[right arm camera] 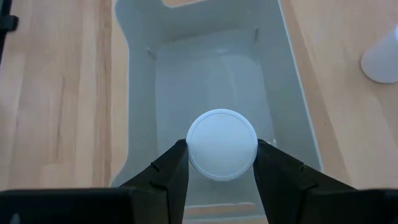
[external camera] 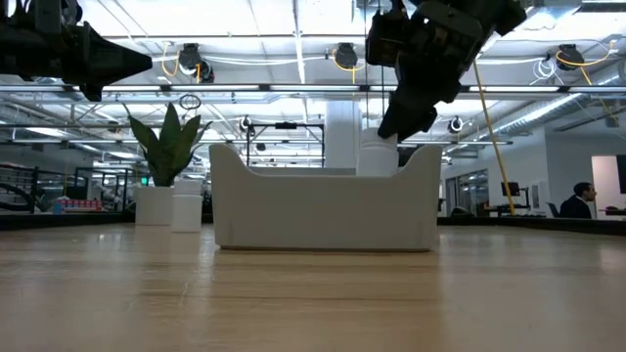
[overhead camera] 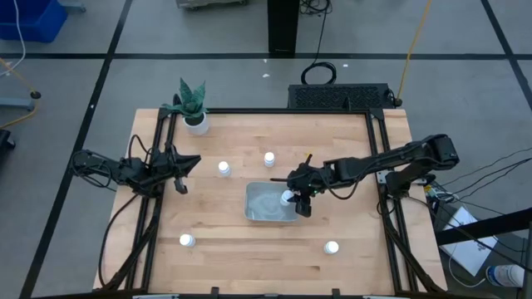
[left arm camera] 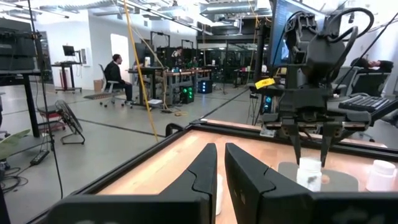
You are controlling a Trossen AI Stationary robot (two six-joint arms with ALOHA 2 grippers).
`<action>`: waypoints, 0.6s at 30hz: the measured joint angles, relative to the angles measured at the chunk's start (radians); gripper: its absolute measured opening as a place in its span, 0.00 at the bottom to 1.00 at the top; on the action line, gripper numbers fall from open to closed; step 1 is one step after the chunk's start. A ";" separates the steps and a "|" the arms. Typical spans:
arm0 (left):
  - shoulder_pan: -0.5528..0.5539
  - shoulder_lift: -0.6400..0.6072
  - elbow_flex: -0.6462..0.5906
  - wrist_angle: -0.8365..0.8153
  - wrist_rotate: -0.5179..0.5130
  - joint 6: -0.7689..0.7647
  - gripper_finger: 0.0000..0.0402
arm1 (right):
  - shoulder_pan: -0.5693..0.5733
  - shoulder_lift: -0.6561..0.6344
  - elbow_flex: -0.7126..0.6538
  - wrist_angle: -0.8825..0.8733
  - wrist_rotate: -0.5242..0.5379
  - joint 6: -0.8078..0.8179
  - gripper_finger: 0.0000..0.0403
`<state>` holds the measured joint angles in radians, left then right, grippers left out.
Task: Pick and place pill bottles into a basket
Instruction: Put the white pill bottle into the gray bin
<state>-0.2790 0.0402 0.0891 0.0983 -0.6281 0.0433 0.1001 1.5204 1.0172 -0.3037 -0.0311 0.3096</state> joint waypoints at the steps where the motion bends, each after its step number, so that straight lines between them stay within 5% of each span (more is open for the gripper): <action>1: 0.000 0.000 0.000 0.000 0.000 0.000 0.09 | 0.000 0.004 0.000 0.006 0.000 0.000 0.36; 18: 0.000 0.000 0.000 -0.011 0.002 0.002 0.09 | 0.000 0.111 -0.001 0.049 -0.030 -0.005 0.35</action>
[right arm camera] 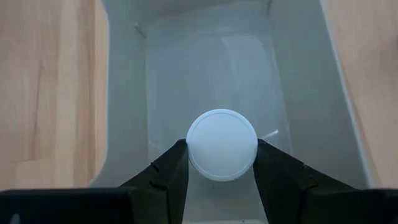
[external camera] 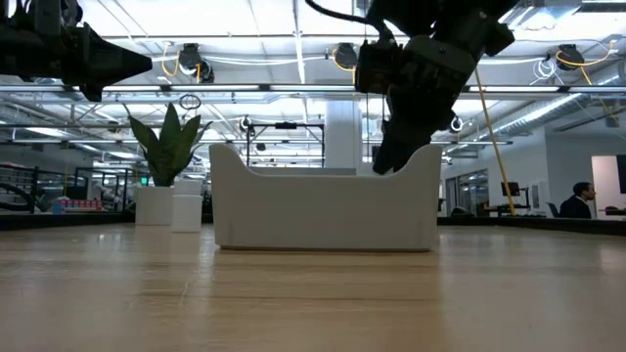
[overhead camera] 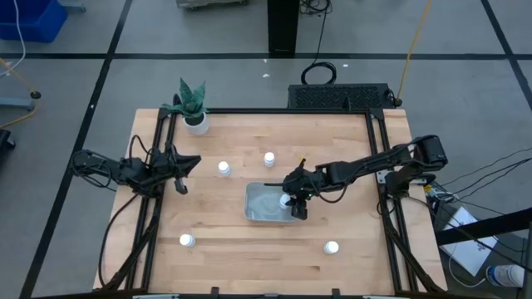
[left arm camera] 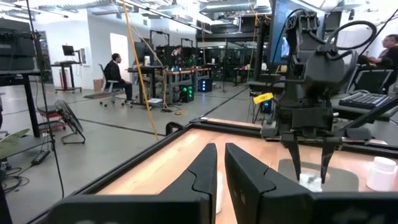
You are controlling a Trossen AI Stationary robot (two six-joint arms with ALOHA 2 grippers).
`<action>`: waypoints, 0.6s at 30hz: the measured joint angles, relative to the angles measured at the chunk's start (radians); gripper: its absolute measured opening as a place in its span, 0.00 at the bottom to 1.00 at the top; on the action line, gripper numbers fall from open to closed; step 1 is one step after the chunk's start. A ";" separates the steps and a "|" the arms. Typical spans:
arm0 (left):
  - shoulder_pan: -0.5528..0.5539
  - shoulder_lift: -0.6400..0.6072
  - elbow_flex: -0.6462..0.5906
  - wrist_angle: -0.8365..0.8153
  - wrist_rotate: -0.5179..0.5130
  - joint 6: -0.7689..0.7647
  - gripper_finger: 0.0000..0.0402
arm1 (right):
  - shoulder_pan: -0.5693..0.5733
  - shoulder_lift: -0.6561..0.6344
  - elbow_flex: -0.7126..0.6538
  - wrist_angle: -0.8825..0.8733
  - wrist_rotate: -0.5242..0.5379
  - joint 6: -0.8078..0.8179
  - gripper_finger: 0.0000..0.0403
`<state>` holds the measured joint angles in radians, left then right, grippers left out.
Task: Pick and place pill bottles into a basket
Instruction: Put the white pill bottle into the gray bin
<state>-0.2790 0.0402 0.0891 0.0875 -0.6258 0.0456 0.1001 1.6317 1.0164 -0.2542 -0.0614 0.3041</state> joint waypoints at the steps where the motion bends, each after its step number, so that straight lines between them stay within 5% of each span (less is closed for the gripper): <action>1: 0.000 0.000 0.000 -0.004 0.000 0.000 0.09 | 0.000 0.005 0.000 0.007 -0.010 -0.002 0.35; 11: 0.000 0.000 0.000 -0.010 0.002 -0.005 0.09 | 0.000 0.014 0.001 0.029 -0.023 -0.001 0.36; 18: 0.000 0.000 0.000 -0.010 0.004 -0.006 0.09 | 0.000 0.015 0.000 0.042 -0.023 -0.001 0.59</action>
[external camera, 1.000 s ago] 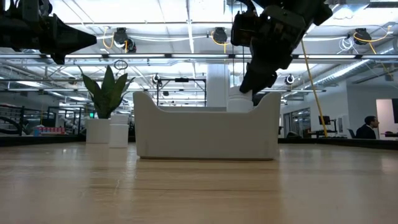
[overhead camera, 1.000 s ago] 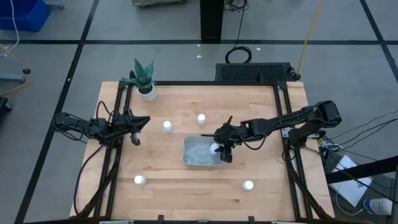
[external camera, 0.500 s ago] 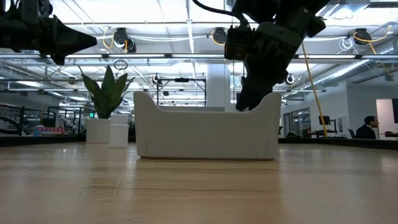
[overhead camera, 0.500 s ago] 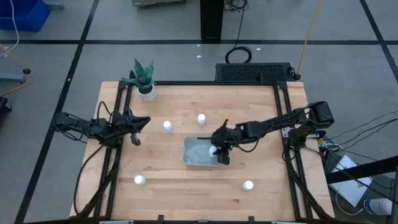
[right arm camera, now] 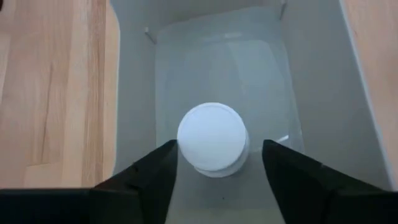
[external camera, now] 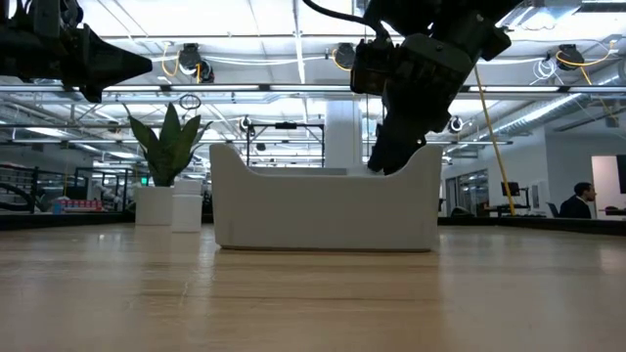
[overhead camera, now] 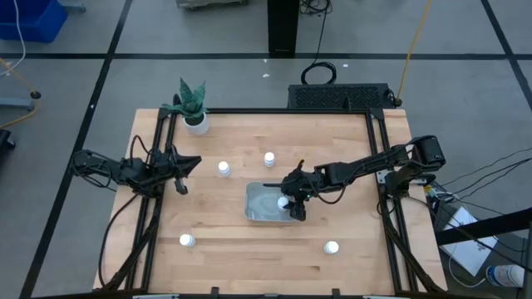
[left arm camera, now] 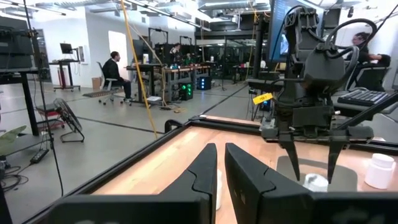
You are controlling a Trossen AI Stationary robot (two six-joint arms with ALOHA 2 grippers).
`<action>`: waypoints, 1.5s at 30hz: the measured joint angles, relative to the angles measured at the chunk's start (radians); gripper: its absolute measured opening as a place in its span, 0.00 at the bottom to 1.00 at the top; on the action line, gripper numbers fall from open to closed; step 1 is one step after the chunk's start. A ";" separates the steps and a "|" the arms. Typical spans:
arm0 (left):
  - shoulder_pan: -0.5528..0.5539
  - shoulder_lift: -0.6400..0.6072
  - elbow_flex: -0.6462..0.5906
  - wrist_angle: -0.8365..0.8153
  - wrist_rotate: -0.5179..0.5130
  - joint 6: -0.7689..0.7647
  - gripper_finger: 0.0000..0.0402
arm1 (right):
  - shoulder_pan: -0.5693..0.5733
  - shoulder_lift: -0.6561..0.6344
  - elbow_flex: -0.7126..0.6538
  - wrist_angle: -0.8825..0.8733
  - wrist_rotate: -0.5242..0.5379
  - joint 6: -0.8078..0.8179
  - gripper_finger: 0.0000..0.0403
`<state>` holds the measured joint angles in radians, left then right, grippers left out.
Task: Pick and place pill bottles into a basket
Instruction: Put the white pill bottle into the gray bin
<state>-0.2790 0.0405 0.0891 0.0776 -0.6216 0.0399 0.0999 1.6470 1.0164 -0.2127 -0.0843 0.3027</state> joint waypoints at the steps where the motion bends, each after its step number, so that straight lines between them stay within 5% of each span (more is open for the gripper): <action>1: 0.000 0.000 0.000 0.000 0.000 0.000 0.09 | 0.000 0.000 0.000 0.000 0.000 0.000 0.61; 9: 0.000 0.000 0.000 0.000 0.000 0.000 0.09 | 0.000 -0.060 0.000 0.023 0.002 -0.009 0.63; 25: 0.000 0.000 0.000 0.000 0.000 -0.016 0.09 | 0.037 -0.455 0.000 0.014 0.087 -0.068 0.60; 35: 0.000 0.000 0.000 0.000 0.000 -0.042 0.09 | 0.210 -0.564 0.001 -0.045 0.148 -0.038 0.61; 45: 0.000 0.000 0.000 0.000 0.000 -0.056 0.09 | 0.428 -0.563 -0.065 -0.145 0.296 0.262 0.60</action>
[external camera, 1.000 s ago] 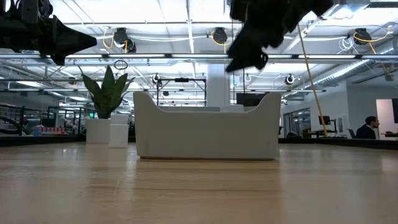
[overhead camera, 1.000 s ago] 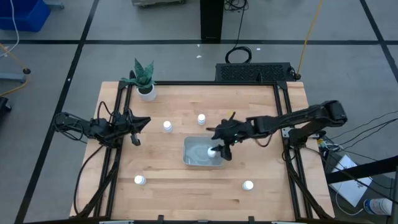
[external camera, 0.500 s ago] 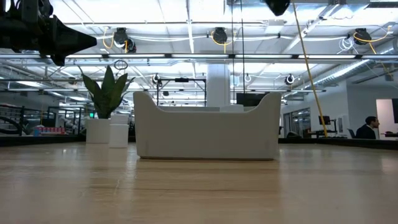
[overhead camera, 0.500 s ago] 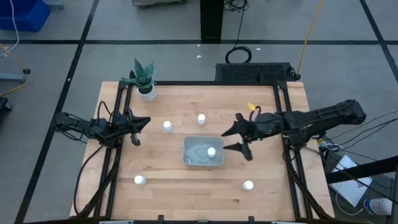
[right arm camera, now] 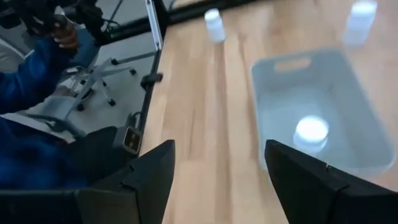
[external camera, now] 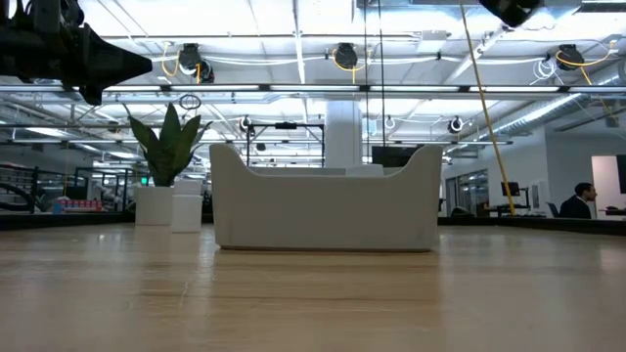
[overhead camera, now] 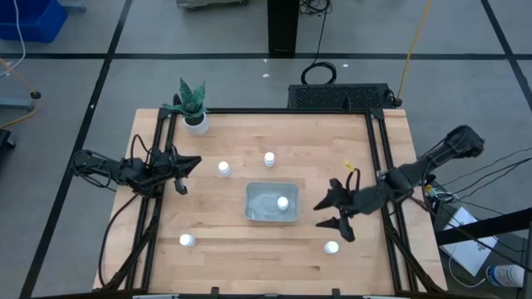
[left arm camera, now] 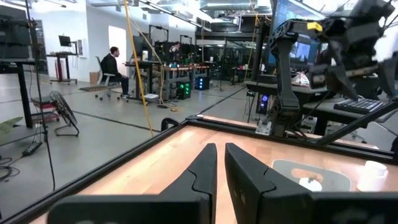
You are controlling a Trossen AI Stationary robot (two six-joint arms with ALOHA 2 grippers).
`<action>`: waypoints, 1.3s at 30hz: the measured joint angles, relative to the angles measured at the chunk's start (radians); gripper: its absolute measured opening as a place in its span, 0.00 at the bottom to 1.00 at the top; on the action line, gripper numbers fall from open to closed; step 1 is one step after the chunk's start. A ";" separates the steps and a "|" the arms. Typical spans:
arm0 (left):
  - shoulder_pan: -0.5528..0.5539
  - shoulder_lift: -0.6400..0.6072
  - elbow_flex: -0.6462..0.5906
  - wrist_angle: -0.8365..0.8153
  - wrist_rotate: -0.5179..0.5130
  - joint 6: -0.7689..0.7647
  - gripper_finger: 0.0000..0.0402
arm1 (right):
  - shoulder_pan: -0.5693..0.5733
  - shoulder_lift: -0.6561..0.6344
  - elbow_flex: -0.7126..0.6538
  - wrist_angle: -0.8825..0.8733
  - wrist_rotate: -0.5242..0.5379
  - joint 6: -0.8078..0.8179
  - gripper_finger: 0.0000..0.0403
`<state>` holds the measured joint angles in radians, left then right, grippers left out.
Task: Pick and place pill bottles into a basket
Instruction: Put the white pill bottle into the gray bin
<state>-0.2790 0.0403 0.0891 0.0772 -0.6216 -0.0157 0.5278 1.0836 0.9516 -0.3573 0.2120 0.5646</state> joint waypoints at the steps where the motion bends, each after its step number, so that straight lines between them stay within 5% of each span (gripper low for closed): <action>1: 0.000 0.000 0.000 0.000 0.000 -0.007 0.09 | 0.015 0.000 -0.011 0.000 0.004 0.034 0.60; 9: 0.000 0.000 0.000 -0.008 0.000 -0.022 0.09 | 0.102 0.001 -0.104 0.000 0.070 0.238 0.60; 15: 0.000 0.000 0.000 -0.013 0.000 -0.028 0.09 | 0.101 0.003 -0.162 -0.027 -0.006 0.375 0.60; 27: 0.000 0.000 0.000 -0.047 -0.008 -0.043 0.09 | -0.013 0.003 -0.326 0.402 -0.035 0.163 0.68; 32: 0.000 0.000 0.000 -0.053 -0.007 -0.046 0.09 | -0.073 0.004 -0.285 0.221 -0.147 0.184 0.68; 39: 0.000 0.000 0.000 -0.053 -0.007 -0.043 0.09 | -0.061 0.035 -0.085 -0.191 -0.088 0.182 0.65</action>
<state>-0.2790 0.0403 0.0891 0.0246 -0.6289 -0.0586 0.4673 1.1181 0.8666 -0.5484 0.1235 0.7463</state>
